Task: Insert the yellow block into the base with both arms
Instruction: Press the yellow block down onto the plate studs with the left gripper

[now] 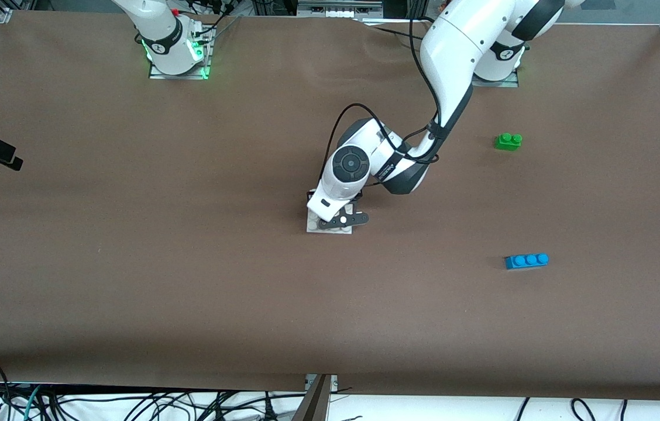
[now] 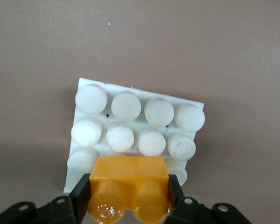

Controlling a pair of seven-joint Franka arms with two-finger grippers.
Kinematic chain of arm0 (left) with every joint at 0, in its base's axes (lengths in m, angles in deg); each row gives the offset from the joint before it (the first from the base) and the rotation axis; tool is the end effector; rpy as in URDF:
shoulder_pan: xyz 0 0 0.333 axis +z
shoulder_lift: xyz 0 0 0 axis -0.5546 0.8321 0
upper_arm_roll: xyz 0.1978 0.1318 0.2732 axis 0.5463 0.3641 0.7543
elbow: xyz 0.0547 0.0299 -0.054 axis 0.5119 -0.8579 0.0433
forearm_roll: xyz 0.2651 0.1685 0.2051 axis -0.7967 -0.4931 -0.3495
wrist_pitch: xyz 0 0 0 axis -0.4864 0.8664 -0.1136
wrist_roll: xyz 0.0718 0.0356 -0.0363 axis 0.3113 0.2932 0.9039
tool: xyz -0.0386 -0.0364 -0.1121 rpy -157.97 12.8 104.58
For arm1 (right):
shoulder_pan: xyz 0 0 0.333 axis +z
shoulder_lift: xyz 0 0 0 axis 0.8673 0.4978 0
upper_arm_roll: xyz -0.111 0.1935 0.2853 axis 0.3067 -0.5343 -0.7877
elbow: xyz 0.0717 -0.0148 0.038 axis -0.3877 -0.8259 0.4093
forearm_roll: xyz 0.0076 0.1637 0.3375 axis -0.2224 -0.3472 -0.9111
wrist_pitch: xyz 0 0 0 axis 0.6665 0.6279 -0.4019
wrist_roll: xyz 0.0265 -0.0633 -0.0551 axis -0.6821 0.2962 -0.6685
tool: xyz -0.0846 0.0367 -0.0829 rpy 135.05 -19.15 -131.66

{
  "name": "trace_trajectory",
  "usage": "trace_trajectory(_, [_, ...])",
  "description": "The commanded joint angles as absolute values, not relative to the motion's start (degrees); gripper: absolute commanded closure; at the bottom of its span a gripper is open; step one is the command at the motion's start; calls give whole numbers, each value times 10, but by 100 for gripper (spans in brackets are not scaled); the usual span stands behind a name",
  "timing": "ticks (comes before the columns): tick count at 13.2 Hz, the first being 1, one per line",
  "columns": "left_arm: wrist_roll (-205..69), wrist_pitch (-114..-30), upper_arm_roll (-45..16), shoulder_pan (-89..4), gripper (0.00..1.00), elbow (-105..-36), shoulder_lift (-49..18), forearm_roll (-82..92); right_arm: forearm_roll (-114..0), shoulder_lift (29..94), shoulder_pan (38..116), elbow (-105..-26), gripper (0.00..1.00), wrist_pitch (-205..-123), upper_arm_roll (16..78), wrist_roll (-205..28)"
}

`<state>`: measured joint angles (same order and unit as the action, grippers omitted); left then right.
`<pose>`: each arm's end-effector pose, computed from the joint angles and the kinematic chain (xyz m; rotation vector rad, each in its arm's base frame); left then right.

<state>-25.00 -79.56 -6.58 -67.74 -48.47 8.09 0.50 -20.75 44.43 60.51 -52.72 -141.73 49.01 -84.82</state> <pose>0.5611 -0.5086 0.2396 2.9906 0.2878 -0.2451 0.5767 -0.0638 0.6271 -3.1341 0.1548 -0.0118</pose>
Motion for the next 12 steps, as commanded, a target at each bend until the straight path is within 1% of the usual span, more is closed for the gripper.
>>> trace_trajectory(1, [-248, -788, -60, -689, 28, -466, 97, 3, -208, 441, 599, -527, 0, -1415, 485, -857])
trace_trajectory(2, [-251, -785, -60, -688, 43, -466, 96, 3, -208, 441, 599, -527, 0, -1415, 485, -857])
trace_trajectory(3, [-258, -784, -60, -686, 54, -466, 96, 3, -209, 441, 599, -527, 0, -1416, 485, -857])
trace_trajectory(4, [-259, -784, -60, -686, 52, -466, 96, 3, -208, 441, 599, -527, 0, -1416, 485, -857])
trace_trajectory(5, [-259, -784, -60, -686, 32, -466, 96, 4, -209, 441, 599, -527, 0, -1416, 485, -857])
trace_trajectory(6, [-258, -784, -60, -685, 0, -466, 92, 3, -209, 441, 599, -527, 0, -1416, 485, -857])
trace_trajectory(9, [-255, -758, -60, -683, 0, -465, 68, 3, -209, 441, 598, -527, 0, -1416, 485, -857])
trace_trajectory(12, [-255, -694, -60, -675, 0, -466, 24, 3, -209, 441, 598, -527, 0, -1415, 485, -857])
